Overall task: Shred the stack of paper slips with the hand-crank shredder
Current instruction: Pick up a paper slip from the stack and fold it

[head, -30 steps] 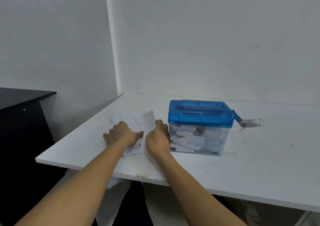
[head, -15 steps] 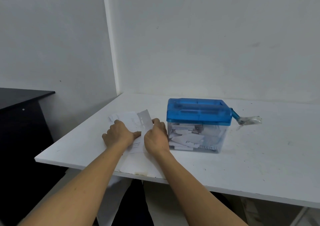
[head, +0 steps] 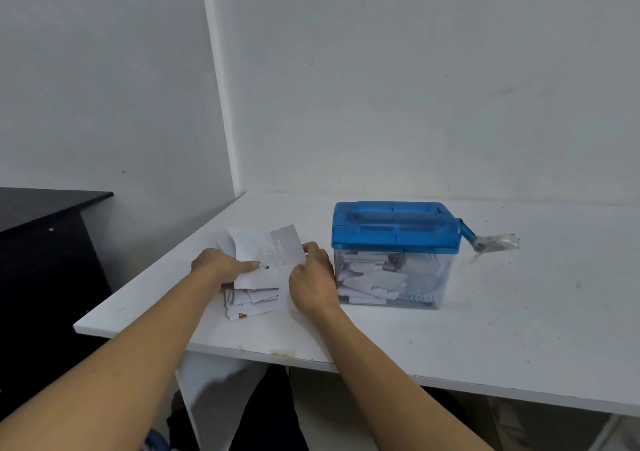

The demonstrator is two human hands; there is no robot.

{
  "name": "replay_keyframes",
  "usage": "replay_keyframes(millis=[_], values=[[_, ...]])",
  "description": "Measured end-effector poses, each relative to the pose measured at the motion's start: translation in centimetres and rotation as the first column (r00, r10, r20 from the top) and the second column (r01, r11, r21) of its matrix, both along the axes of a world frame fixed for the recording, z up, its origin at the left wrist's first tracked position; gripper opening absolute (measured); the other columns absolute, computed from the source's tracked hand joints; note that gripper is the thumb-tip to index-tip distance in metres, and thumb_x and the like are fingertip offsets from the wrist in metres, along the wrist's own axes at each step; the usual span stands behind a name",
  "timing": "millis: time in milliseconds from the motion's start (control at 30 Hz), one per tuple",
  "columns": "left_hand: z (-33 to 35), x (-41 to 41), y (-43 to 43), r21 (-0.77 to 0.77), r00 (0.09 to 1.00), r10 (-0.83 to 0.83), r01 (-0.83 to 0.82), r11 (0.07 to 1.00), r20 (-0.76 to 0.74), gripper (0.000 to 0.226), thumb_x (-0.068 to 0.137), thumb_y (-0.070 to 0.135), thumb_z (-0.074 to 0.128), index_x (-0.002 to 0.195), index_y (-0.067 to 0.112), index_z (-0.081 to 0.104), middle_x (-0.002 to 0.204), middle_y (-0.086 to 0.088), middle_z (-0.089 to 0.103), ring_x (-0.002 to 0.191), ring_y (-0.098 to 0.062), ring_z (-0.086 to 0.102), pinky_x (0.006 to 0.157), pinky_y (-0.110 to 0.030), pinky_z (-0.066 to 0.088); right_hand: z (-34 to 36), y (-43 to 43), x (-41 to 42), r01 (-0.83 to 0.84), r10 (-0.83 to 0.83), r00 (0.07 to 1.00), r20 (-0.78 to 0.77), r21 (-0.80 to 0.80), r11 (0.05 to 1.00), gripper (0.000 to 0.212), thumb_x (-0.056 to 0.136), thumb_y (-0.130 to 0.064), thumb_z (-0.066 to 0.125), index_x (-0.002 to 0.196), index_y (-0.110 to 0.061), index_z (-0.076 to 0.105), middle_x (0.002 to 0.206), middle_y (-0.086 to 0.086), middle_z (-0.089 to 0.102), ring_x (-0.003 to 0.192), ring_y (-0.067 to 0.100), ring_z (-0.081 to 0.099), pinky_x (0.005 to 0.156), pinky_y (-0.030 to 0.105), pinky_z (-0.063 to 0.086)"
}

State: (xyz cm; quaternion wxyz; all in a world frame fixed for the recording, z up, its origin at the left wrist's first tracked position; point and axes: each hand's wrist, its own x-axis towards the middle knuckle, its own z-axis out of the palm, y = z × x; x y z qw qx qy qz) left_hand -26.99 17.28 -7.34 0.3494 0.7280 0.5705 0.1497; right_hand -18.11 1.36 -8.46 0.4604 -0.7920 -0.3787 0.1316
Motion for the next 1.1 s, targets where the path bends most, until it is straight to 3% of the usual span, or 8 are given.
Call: replay_keyframes(millis=[100,300,400,600,667,767,967,1100], values=[[0.0,0.0,0.3,-0.079,0.998,-0.037,0.041,0.996,0.052,0.063,0.086,0.043,0.078,0.124,-0.003,0.058,0.122,-0.020,0.065,0.109,-0.033,0.064,0.099,-0.040,0.053,0.1,0.0,0.2,-0.009,0.009,1.000,-0.026,0.002,1.000,0.029,0.101,-0.003,0.037,0.129,-0.011,0.044,0.123,0.006,0.048,0.121,0.025,0.048,0.103,0.030,0.044],[1.7,-0.1,-1.0,-0.070,0.991,-0.069,0.077,0.995,0.114,0.017,0.102,0.014,0.057,0.114,0.002,0.056,0.116,-0.017,0.062,0.098,-0.027,0.058,0.068,-0.031,0.053,-0.6,0.5,0.4,0.032,-0.020,0.992,-0.123,0.092,0.995,0.030,0.101,-0.005,0.041,0.129,-0.015,0.044,0.135,0.005,0.049,0.116,0.019,0.052,0.096,0.025,0.048],[1.7,-1.0,-0.6,0.102,0.992,-0.064,0.053,0.993,0.107,0.026,0.101,0.016,0.057,0.119,-0.003,0.057,0.120,-0.018,0.061,0.100,-0.032,0.057,0.081,-0.037,0.051,-0.2,0.5,0.0,0.064,-0.033,0.982,-0.187,0.164,0.984,0.026,0.104,-0.017,0.042,0.130,-0.018,0.047,0.133,0.002,0.054,0.112,0.017,0.055,0.084,0.020,0.046],[1.9,-2.2,-1.3,0.116,0.866,-0.184,0.146,0.982,0.465,0.034,0.099,0.037,0.059,0.126,0.016,0.062,0.120,0.001,0.067,0.111,-0.023,0.062,0.100,-0.040,0.049,2.1,1.0,-0.9,0.076,0.068,0.901,-0.428,0.312,0.947,0.018,0.104,-0.030,0.047,0.114,-0.019,0.057,0.100,-0.006,0.060,0.085,0.005,0.056,0.064,0.017,0.042],[2.3,-2.6,-2.2,0.112,0.812,-0.275,0.254,0.961,0.514,0.034,0.095,0.044,0.062,0.123,0.026,0.067,0.115,0.005,0.073,0.108,-0.020,0.068,0.099,-0.044,0.052,3.3,1.4,-1.6,0.076,0.095,0.888,-0.449,0.348,0.934,0.017,0.103,-0.029,0.050,0.109,-0.016,0.060,0.095,-0.005,0.059,0.082,0.006,0.054,0.063,0.018,0.041],[3.4,-2.9,-4.3,0.132,0.702,-0.361,0.360,0.924,0.614,0.021,0.101,0.034,0.058,0.114,0.027,0.073,0.106,0.006,0.077,0.099,-0.017,0.073,0.085,-0.038,0.059,5.4,1.9,-2.4,0.117,0.099,0.869,-0.486,0.396,0.911,0.016,0.100,-0.030,0.055,0.108,-0.017,0.062,0.093,-0.005,0.058,0.081,0.009,0.053,0.062,0.020,0.041],[6.6,-2.6,-7.0,0.045,0.492,-0.248,0.388,0.921,0.835,0.036,0.105,0.034,0.038,0.111,0.024,0.072,0.113,-0.012,0.073,0.099,-0.026,0.069,0.089,-0.047,0.052,9.0,1.6,-2.4,0.160,0.126,0.845,-0.520,0.471,0.868,0.015,0.100,-0.033,0.057,0.108,-0.022,0.061,0.098,-0.002,0.063,0.084,0.016,0.060,0.071,0.029,0.054],[7.9,-1.6,-8.0,0.236,0.539,-0.443,0.411,0.881,0.716,0.024,0.099,0.031,0.061,0.122,0.025,0.068,0.111,0.000,0.075,0.106,-0.022,0.071,0.095,-0.043,0.056,10.8,0.6,-1.5,0.190,0.116,0.873,-0.474,0.548,0.815,0.015,0.097,-0.031,0.063,0.105,-0.019,0.068,0.099,0.001,0.071,0.090,0.021,0.067,0.074,0.032,0.058]])
